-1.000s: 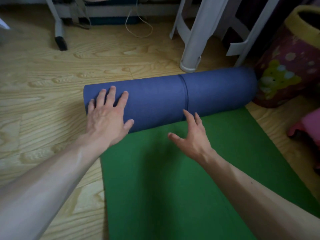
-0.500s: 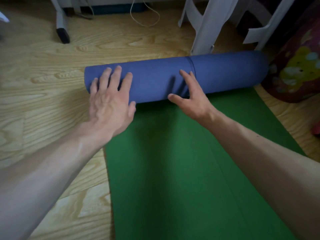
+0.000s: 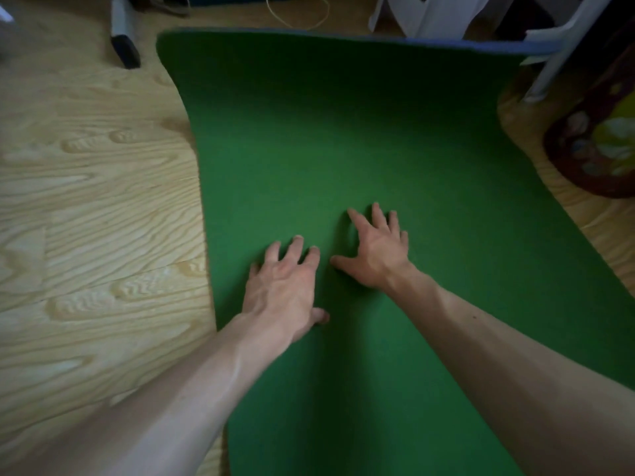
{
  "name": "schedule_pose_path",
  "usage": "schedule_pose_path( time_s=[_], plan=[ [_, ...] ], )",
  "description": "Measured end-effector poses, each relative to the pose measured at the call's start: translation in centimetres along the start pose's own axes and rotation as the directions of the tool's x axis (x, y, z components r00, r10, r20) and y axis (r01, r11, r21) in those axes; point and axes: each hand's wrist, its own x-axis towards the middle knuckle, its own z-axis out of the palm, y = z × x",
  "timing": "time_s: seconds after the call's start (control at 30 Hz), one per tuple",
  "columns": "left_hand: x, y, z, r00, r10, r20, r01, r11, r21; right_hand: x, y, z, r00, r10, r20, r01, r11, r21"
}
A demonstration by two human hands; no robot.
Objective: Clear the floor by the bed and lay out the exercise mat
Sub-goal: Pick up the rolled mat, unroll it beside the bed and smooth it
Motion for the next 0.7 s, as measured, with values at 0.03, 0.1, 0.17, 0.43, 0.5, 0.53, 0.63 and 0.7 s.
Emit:
schedule_pose_path(
  time_s=[0.03,0.1,0.17,0.43,0.5,0.53,0.63,0.7],
  plan=[
    [0.1,-0.1,0.1,1.0,-0.006,0.0,0.006,1.0,-0.005,0.1,0.1,-0.1,1.0,-0.002,0.01,0.003,1.0,-0.007],
    [0.3,-0.1,0.0,1.0,-0.01,-0.004,0.01,1.0,-0.016,0.2,0.2,-0.5,0.999,-0.013,0.03,0.014,0.999,-0.03],
    [0.1,-0.1,0.1,1.0,-0.004,-0.012,0.003,1.0,-0.019,-0.2,0.3,-0.9,0.998,-0.034,0.052,0.038,0.996,-0.08],
    [-2.1,-0.2,1.4,0.996,-0.043,-0.081,0.037,0.997,-0.073,-5.1,0.6,-1.4,0.997,-0.05,0.065,0.051,0.999,-0.011],
    [-3.4,-0.2,0.5,0.99,-0.066,-0.124,0.054,0.993,-0.101,-7.2,0.7,-2.4,0.998,-0.067,0.004,0.067,0.998,0.007],
    [-4.1,-0.4,-0.4,0.982,-0.078,-0.174,0.054,0.989,-0.138,-8.0,0.7,-3.1,0.996,-0.089,-0.03,0.089,0.996,-0.011],
    [-6.3,-1.7,-5.4,0.928,-0.067,-0.366,-0.01,0.979,-0.204,-11.0,-0.1,-5.9,0.98,-0.148,-0.134,0.146,0.989,-0.022],
    [-8.9,-2.3,-9.0,0.904,-0.085,-0.419,-0.02,0.971,-0.239,-14.0,-1.3,-7.8,0.972,-0.14,-0.19,0.155,0.986,0.069]
  ],
)
